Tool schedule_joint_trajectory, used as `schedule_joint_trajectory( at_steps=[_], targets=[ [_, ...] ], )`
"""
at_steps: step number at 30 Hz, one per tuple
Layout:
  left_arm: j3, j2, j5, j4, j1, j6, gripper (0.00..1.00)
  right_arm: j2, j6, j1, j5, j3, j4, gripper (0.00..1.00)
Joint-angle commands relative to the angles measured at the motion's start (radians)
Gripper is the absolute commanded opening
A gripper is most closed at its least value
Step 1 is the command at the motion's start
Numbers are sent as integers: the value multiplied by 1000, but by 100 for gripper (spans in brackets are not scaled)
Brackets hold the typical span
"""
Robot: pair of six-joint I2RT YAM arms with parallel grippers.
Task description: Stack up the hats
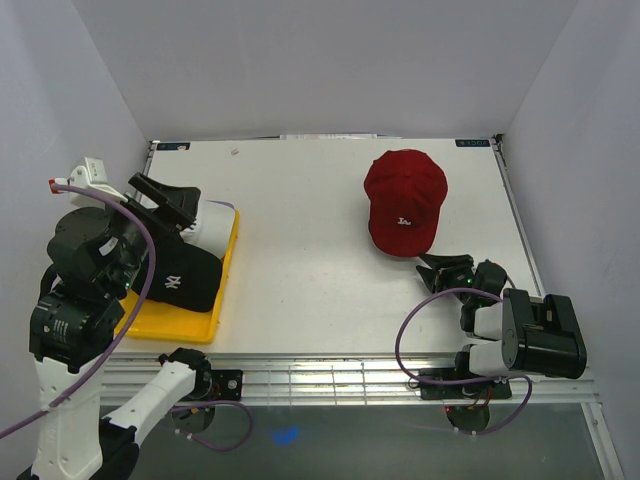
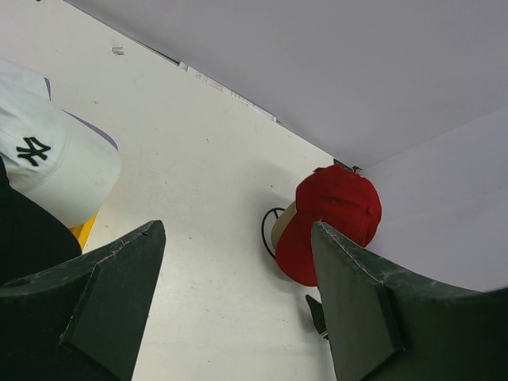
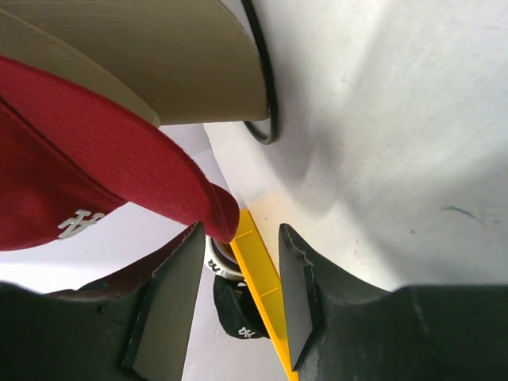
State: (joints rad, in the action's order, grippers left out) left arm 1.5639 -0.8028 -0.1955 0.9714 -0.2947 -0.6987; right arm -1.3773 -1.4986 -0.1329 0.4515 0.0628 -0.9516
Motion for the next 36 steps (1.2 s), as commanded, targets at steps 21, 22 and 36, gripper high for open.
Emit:
schedule_joint_trajectory(
  at_steps=[21, 22, 36],
  targets=[
    [-44, -6, -36, 30, -3, 4, 85, 395, 328, -34, -28, 127, 699, 53],
    [-44, -10, -39, 36, -3, 2, 85, 411, 348, -34, -19, 132, 730, 53],
    [-120, -35, -45, 61, -1, -70, 85, 678, 486, 511, -269, 193, 996, 49]
  ],
)
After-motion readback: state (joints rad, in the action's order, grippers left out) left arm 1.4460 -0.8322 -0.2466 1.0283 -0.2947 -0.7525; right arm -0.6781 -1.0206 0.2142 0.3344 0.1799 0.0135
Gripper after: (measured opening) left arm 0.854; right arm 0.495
